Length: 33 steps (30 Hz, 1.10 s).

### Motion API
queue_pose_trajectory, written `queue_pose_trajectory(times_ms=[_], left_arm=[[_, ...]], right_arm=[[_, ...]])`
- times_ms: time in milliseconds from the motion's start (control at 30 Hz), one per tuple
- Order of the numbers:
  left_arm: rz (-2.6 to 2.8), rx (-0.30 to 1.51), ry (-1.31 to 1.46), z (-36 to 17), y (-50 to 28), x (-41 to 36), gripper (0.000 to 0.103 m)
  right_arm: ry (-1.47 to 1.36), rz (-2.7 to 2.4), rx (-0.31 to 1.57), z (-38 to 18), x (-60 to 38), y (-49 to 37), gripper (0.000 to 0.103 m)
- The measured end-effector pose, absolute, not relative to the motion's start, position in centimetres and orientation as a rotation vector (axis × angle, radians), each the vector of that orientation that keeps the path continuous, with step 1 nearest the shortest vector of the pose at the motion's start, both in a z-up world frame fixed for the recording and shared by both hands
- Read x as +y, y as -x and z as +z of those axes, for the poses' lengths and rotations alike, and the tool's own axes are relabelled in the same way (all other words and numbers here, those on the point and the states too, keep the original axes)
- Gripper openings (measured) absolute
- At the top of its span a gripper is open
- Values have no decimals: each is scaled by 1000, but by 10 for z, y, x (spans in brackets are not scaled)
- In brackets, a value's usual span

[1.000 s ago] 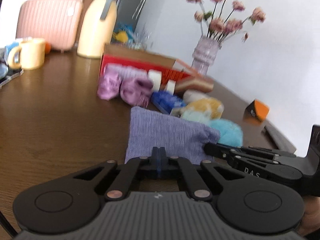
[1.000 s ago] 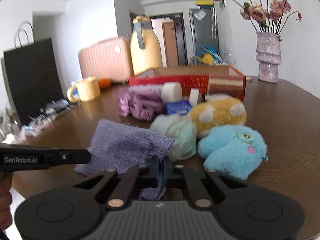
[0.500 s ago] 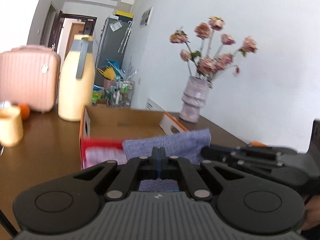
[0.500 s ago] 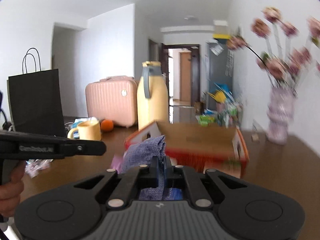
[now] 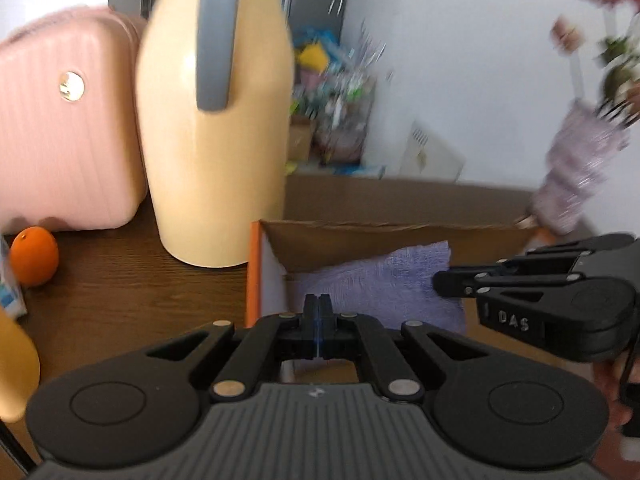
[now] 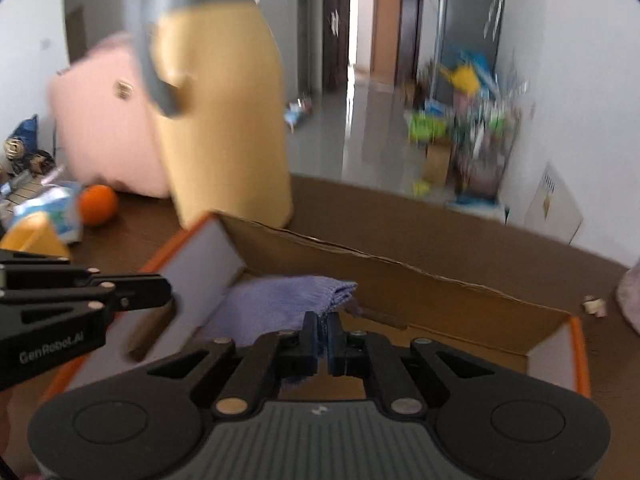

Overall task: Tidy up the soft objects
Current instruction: 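Carry the lavender cloth into the red box and open both grippers, then lift both grippers out of the box back toward the toys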

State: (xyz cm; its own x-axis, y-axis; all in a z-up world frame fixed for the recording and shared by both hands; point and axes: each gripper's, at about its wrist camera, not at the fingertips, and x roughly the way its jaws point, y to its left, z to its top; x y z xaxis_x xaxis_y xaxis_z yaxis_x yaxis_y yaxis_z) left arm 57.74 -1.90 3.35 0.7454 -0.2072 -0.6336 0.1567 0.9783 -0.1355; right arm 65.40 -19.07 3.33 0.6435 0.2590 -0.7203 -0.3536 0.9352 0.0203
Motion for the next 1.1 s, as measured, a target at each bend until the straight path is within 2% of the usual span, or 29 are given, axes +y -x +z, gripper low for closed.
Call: queue_pose_trajectory(times_ms=[100,133,167,200,233,300,400,433,500,600,633,700,833,1100], left_arm=[[-161,781,46,21,-614,-22,5],[-158,804,47,18,-621,-22,13],[-160,818,46,17,-626,-24,34],[-164,817,39,18,-626,-26,48],[-166,813,29,18,-622,-25,54],[-182,799,38,23,-611,-26,56],[-172,775,40,38,-588,-24,67],[-168,763,41,45,-575,-23,73],[-158,729,31,63,-545,-22,83],[-152,649,8,94,-495,-14,97],[-145,623,2,104,-481,-15,99],[-128,553,-6,122,-449,-10,103],[-86,401,-12,143,-389,-6,103],[-62,296,-53,143,-308,-14,103]], right_arm=[[109,315,886,19,-192,-689,16],[122,304,893,17,-191,-691,16],[130,295,888,18,-192,-690,17],[131,284,875,22,-194,-687,21],[128,277,867,26,-196,-681,28],[124,261,846,42,-203,-665,34],[124,229,792,72,-216,-626,47],[123,223,781,82,-222,-612,54],[128,207,750,103,-239,-578,59],[124,175,659,133,-263,-523,77],[117,167,624,141,-272,-505,83],[97,157,561,152,-284,-475,84],[31,135,456,158,-305,-425,89],[-10,143,265,154,-316,-328,90]])
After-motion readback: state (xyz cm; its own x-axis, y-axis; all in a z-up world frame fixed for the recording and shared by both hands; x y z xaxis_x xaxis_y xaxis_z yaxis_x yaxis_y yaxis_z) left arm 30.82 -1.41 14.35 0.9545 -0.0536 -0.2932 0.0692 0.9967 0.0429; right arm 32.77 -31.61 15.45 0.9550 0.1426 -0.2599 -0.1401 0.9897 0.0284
